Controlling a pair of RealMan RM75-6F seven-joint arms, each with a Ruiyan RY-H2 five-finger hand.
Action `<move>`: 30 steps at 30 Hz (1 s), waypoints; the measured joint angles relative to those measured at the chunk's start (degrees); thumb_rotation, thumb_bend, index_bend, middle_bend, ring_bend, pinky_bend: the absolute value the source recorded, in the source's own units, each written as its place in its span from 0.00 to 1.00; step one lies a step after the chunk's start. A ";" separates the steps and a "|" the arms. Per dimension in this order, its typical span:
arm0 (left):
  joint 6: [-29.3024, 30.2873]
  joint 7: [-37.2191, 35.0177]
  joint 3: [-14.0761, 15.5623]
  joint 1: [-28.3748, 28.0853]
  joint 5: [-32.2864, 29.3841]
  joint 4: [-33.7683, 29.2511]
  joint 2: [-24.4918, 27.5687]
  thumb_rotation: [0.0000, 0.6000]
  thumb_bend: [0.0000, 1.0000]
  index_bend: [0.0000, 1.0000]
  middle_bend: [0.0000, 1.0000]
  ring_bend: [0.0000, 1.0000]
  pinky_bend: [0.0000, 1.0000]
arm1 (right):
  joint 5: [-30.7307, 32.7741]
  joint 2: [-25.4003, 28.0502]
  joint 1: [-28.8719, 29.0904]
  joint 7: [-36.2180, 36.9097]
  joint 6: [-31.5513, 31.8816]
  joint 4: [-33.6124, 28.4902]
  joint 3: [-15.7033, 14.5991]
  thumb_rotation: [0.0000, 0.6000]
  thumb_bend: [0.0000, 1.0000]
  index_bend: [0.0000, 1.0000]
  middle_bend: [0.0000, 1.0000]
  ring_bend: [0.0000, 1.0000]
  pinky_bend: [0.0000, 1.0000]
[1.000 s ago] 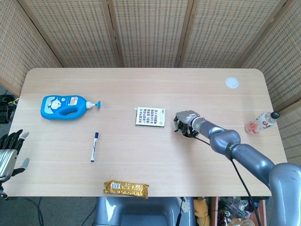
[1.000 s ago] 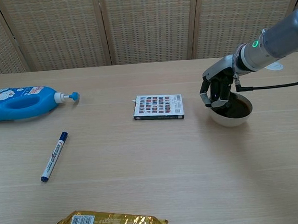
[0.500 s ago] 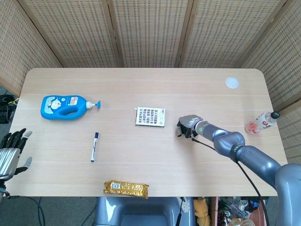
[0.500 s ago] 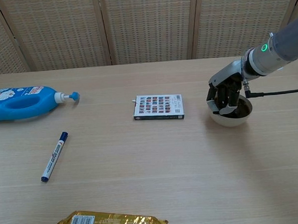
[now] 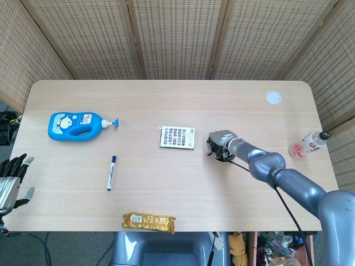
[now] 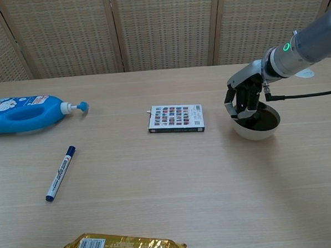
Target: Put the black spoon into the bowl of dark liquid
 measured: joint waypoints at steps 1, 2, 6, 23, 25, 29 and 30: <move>-0.04 0.03 -0.03 -0.04 0.00 -0.02 0.00 1.00 0.41 0.00 0.00 0.00 0.00 | 0.00 0.08 -0.08 0.01 0.05 -0.10 -0.06 1.00 0.67 0.63 0.84 0.74 0.71; -0.10 0.07 -0.05 -0.09 0.01 -0.04 -0.02 1.00 0.41 0.00 0.00 0.00 0.00 | -0.01 0.25 -0.21 0.02 0.10 -0.27 -0.17 1.00 0.67 0.63 0.84 0.74 0.71; -0.28 0.16 -0.13 -0.34 0.25 -0.15 -0.05 1.00 0.41 0.00 0.00 0.00 0.00 | 0.04 0.71 -0.68 0.23 0.94 -0.98 -0.30 1.00 0.52 0.63 0.84 0.74 0.71; 0.20 -0.06 -0.09 -0.08 0.58 -0.43 0.10 1.00 0.41 0.00 0.00 0.00 0.00 | -0.35 3.36 -0.96 2.15 4.34 -4.92 -1.95 1.00 0.00 0.39 0.83 0.74 0.71; 0.33 -0.12 -0.10 -0.04 0.64 -0.47 0.14 1.00 0.41 0.00 0.00 0.00 0.00 | -0.30 3.69 -0.98 2.45 4.74 -5.45 -1.99 1.00 0.00 0.39 0.83 0.74 0.71; 0.51 -0.21 -0.14 0.02 0.75 -0.53 0.21 1.00 0.41 0.00 0.00 0.00 0.00 | -0.04 5.31 -1.60 3.28 6.78 -8.19 -1.15 1.00 0.00 0.39 0.81 0.74 0.71; 0.61 -0.23 -0.18 0.03 0.80 -0.54 0.23 1.00 0.41 0.00 0.00 0.00 0.00 | 0.01 5.91 -1.90 3.48 7.40 -9.22 -0.75 1.00 0.00 0.39 0.80 0.74 0.71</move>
